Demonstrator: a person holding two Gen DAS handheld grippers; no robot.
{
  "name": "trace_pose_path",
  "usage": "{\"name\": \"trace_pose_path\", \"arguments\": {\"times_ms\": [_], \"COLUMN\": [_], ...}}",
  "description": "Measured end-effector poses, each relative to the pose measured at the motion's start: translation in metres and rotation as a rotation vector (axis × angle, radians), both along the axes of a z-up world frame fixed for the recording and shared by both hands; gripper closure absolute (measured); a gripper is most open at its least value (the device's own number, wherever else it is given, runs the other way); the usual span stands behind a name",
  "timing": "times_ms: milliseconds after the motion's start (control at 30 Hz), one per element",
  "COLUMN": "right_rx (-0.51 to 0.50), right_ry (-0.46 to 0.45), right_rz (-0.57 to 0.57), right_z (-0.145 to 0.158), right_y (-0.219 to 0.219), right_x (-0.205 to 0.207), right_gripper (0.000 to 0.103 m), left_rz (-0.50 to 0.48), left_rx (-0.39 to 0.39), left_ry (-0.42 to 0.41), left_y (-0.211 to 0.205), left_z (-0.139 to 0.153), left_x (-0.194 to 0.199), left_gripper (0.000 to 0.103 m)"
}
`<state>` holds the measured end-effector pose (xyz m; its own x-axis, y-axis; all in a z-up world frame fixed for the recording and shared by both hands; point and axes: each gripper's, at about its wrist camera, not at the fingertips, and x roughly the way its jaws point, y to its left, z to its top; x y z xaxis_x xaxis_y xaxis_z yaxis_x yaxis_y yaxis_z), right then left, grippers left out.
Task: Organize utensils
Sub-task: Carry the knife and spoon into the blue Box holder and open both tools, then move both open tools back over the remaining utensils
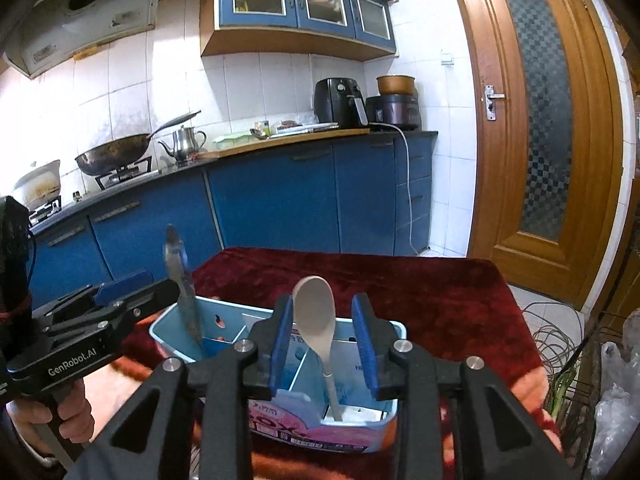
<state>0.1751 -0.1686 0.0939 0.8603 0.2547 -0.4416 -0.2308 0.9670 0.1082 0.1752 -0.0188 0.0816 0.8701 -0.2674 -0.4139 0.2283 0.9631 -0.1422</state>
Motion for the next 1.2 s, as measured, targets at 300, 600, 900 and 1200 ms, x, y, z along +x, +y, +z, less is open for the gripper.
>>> {"name": "trace_pose_path", "arguments": {"times_ms": [300,600,900,1200], "right_rx": [0.009,-0.006,-0.052,-0.123], "right_ry": [0.037,0.165,0.403,0.562], "right_rz": [0.004,0.007,0.021,0.07], "right_z": [0.014,0.006,-0.033,-0.054], "right_y": [-0.007,-0.017,-0.019,-0.011], "right_x": [-0.031,-0.058,-0.075,-0.088], "right_gripper": [0.068,0.068,0.067,0.067], "left_rz": [-0.007,-0.043,-0.077,-0.094], "left_rx": [0.034,0.083,0.168,0.225], "left_ry": [0.064,0.168,0.342,0.487], "left_y": [0.009,0.013,0.013,0.01], "left_z": [0.01,0.01,-0.01,-0.037], "left_x": [-0.028,-0.058,-0.076,-0.084], "left_gripper": [0.051,0.045,0.045,0.045]}}
